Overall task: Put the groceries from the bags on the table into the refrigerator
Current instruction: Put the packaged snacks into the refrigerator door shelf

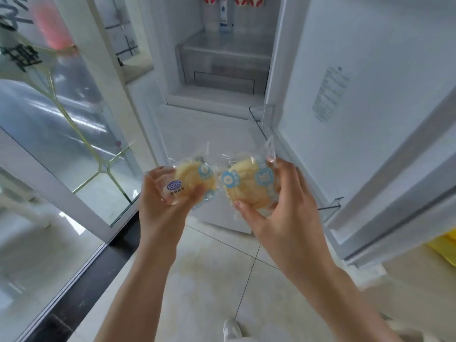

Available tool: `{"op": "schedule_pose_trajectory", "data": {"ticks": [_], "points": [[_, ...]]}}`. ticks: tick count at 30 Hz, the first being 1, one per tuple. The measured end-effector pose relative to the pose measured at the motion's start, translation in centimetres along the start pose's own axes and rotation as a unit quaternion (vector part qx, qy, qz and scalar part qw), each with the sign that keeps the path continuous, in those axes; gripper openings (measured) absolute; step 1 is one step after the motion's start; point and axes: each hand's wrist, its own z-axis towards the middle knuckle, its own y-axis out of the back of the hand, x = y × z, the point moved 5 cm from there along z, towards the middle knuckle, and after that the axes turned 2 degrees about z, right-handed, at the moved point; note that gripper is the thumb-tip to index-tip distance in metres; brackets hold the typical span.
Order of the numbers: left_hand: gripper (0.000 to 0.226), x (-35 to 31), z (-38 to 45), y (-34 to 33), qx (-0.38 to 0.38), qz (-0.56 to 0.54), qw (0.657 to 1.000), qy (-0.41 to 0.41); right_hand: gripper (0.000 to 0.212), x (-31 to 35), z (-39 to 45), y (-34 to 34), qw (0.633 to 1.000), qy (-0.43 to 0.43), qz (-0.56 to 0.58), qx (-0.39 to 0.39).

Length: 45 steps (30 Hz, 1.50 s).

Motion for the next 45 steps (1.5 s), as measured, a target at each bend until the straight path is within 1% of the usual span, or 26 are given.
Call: {"op": "schedule_pose_trajectory", "data": {"ticks": [2, 6, 10, 14, 20, 24, 29, 33, 37, 39, 41, 43, 45], "points": [[0.058, -1.3, 2.2, -1.3, 0.023, -0.008, 1.0, -0.011, 0.07, 0.4, 2.2, -0.2, 1.0, 0.001, -0.012, -0.016], [0.05, -2.8, 6.1, -4.3, 0.087, -0.026, 0.995, -0.041, 0.068, 0.4, 5.7, -0.4, 0.998, -0.013, -0.031, -0.05], [0.049, -4.6, 10.1, -6.9, 0.138, -0.039, 0.986, -0.08, 0.067, 0.9, 8.3, -0.4, 0.993, -0.027, -0.067, -0.097], [0.047, -7.1, 13.6, -9.2, 0.213, -0.055, 0.968, -0.122, 0.067, 2.7, 10.7, -0.5, 0.981, -0.029, -0.122, -0.147], [0.044, -12.5, 17.3, -11.2, 0.305, -0.101, 0.93, -0.177, 0.069, 7.3, 13.5, 0.5, 0.951, -0.026, -0.199, -0.236], [0.046, -17.4, 18.5, -12.2, 0.326, -0.148, 0.902, -0.241, 0.07, 10.7, 15.9, 2.0, 0.931, -0.005, -0.236, -0.28], [0.05, -22.5, 20.1, -13.9, 0.34, -0.202, 0.877, -0.273, 0.067, 14.4, 18.9, 4.5, 0.912, 0.04, -0.259, -0.317], [0.054, -26.3, 21.0, -16.0, 0.349, -0.247, 0.858, -0.286, 0.068, 16.3, 21.3, 7.1, 0.897, 0.048, -0.281, -0.337], [0.064, -29.0, 22.0, -19.4, 0.377, -0.281, 0.846, -0.253, 0.068, 17.7, 24.2, 9.7, 0.895, 0.036, -0.291, -0.336], [0.07, -29.7, 22.6, -21.3, 0.397, -0.277, 0.842, -0.237, 0.071, 18.2, 25.3, 10.8, 0.884, 0.03, -0.318, -0.342], [0.075, -30.2, 23.1, -22.9, 0.416, -0.255, 0.839, -0.239, 0.074, 18.3, 26.0, 11.6, 0.871, 0.018, -0.351, -0.344], [0.07, -30.9, 23.6, -24.4, 0.429, -0.222, 0.838, -0.256, 0.072, 17.9, 26.5, 12.5, 0.863, 0.0, -0.376, -0.337], [0.061, -31.5, 23.9, -25.5, 0.433, -0.176, 0.84, -0.276, 0.069, 17.0, 26.9, 13.2, 0.854, -0.037, -0.401, -0.328]]}}
